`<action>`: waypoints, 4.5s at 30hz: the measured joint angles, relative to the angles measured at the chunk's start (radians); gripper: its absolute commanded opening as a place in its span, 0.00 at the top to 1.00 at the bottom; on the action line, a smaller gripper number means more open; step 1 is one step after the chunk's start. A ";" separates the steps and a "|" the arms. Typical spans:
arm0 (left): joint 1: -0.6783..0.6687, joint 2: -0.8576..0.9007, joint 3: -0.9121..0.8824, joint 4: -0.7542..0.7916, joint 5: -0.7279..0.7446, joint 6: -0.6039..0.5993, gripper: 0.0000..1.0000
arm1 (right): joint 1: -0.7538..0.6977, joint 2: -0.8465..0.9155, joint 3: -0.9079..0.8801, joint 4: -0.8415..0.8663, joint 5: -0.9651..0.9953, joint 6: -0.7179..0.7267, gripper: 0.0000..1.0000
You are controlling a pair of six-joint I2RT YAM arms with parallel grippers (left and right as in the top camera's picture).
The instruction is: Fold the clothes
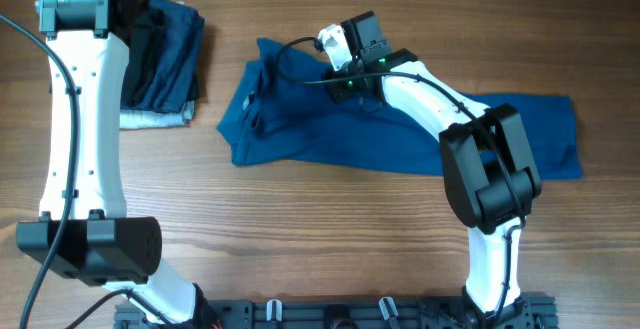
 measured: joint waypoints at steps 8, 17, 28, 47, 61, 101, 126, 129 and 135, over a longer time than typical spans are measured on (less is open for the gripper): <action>0.000 0.000 0.000 0.000 0.000 0.000 0.00 | 0.000 0.004 0.000 -0.266 -0.116 0.097 0.96; 0.000 0.000 0.000 0.000 0.000 0.000 0.00 | 0.053 0.007 0.002 -0.411 -0.345 0.170 0.92; 0.000 0.000 0.000 -0.005 0.000 0.000 0.00 | 0.051 -0.117 0.129 -0.493 -0.200 0.156 0.46; 0.000 0.000 0.000 -0.007 0.000 0.000 0.00 | 0.058 0.056 0.128 -0.242 -0.144 0.103 0.80; 0.000 0.000 0.000 -0.007 0.000 0.000 0.00 | 0.152 0.053 0.108 -0.370 -0.237 0.214 0.96; 0.000 0.000 0.000 -0.007 0.000 0.000 0.00 | -0.287 -0.227 -0.203 -0.553 0.057 0.889 0.53; 0.000 0.000 0.000 -0.007 0.000 0.000 0.00 | -0.287 -0.227 -0.274 -0.480 0.162 1.347 0.92; 0.000 0.000 0.000 -0.007 0.000 0.000 0.00 | -0.287 -0.227 -0.274 -0.475 0.162 1.351 0.96; 0.000 0.000 0.000 -0.007 0.000 0.000 0.00 | -0.287 -0.227 -0.274 -0.476 0.162 1.352 0.96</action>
